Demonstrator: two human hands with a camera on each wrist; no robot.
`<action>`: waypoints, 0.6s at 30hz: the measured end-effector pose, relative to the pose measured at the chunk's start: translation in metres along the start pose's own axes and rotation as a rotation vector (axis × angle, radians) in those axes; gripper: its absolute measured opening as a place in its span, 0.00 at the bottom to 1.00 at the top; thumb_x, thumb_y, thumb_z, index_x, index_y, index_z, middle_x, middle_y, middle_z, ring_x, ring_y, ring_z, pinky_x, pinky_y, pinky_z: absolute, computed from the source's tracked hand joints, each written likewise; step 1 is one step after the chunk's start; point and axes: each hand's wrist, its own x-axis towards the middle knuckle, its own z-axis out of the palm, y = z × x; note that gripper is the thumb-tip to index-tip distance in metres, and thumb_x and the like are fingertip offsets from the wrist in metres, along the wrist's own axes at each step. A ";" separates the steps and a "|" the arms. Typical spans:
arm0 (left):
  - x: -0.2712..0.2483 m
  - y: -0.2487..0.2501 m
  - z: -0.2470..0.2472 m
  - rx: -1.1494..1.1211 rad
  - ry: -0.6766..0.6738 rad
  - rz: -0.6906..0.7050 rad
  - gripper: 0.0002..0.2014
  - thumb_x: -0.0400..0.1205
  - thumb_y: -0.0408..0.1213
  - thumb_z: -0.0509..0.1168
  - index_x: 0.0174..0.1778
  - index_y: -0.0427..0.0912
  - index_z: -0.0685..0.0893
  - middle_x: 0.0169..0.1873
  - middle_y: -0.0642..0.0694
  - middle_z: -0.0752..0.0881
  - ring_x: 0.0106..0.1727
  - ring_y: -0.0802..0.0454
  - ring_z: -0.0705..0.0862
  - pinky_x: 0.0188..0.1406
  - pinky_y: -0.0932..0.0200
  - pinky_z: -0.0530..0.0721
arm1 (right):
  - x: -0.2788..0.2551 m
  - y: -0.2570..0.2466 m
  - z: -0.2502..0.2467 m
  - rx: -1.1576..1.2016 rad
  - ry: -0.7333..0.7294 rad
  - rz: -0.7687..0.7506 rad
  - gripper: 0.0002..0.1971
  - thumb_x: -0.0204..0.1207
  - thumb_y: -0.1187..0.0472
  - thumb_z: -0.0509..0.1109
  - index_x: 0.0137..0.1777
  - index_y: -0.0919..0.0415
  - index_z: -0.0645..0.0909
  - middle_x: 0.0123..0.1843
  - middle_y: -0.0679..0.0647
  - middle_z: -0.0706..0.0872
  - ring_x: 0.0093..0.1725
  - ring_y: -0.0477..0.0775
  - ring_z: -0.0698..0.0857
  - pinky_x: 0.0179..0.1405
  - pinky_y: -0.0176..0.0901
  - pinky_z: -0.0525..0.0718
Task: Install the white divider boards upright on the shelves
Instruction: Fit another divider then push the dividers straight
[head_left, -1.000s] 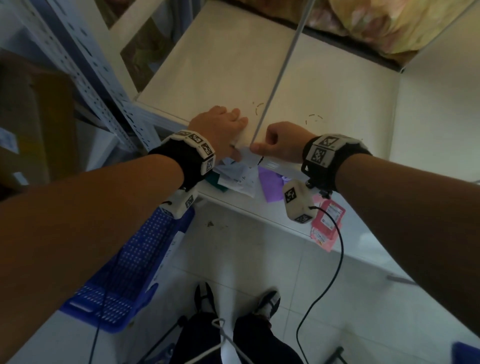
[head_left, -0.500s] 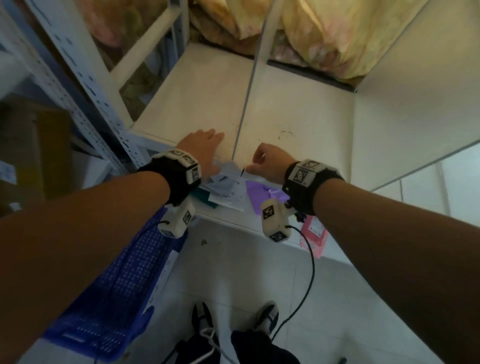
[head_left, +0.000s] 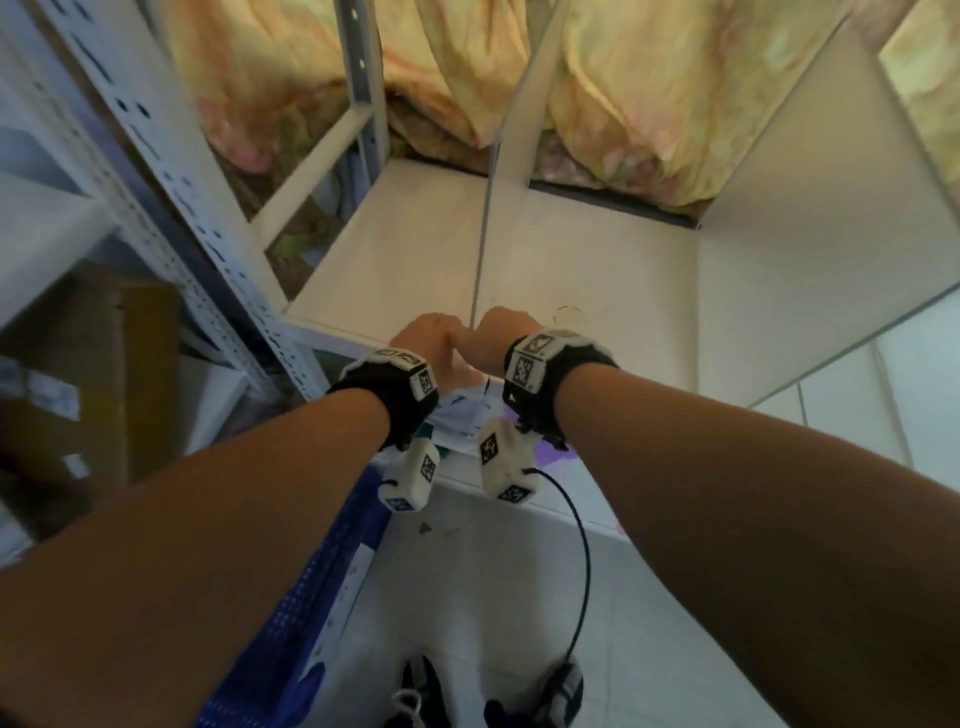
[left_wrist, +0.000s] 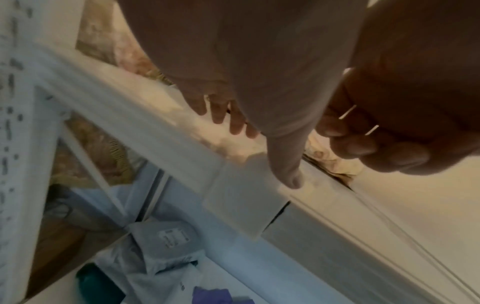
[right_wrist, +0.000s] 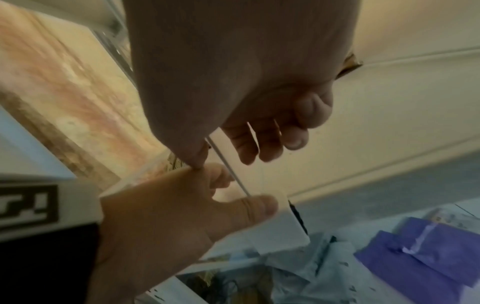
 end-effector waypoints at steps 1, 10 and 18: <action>0.003 -0.001 0.005 0.010 0.009 0.022 0.18 0.72 0.53 0.68 0.53 0.47 0.84 0.53 0.45 0.87 0.50 0.45 0.83 0.54 0.51 0.83 | 0.006 0.000 0.008 0.009 0.013 0.017 0.19 0.82 0.44 0.56 0.49 0.59 0.80 0.47 0.59 0.84 0.32 0.52 0.79 0.35 0.43 0.76; 0.020 -0.029 0.025 0.106 -0.005 0.167 0.37 0.69 0.63 0.57 0.73 0.48 0.72 0.70 0.46 0.76 0.67 0.42 0.75 0.66 0.44 0.75 | 0.010 -0.007 0.019 -0.006 -0.099 0.030 0.13 0.86 0.55 0.57 0.57 0.61 0.78 0.63 0.61 0.83 0.54 0.62 0.82 0.50 0.47 0.80; 0.028 -0.037 0.034 0.147 -0.020 0.199 0.37 0.66 0.65 0.61 0.71 0.55 0.70 0.71 0.47 0.75 0.70 0.39 0.73 0.68 0.38 0.75 | 0.010 -0.019 0.012 -0.052 -0.137 0.109 0.23 0.86 0.53 0.57 0.75 0.67 0.72 0.72 0.64 0.77 0.68 0.64 0.79 0.65 0.49 0.77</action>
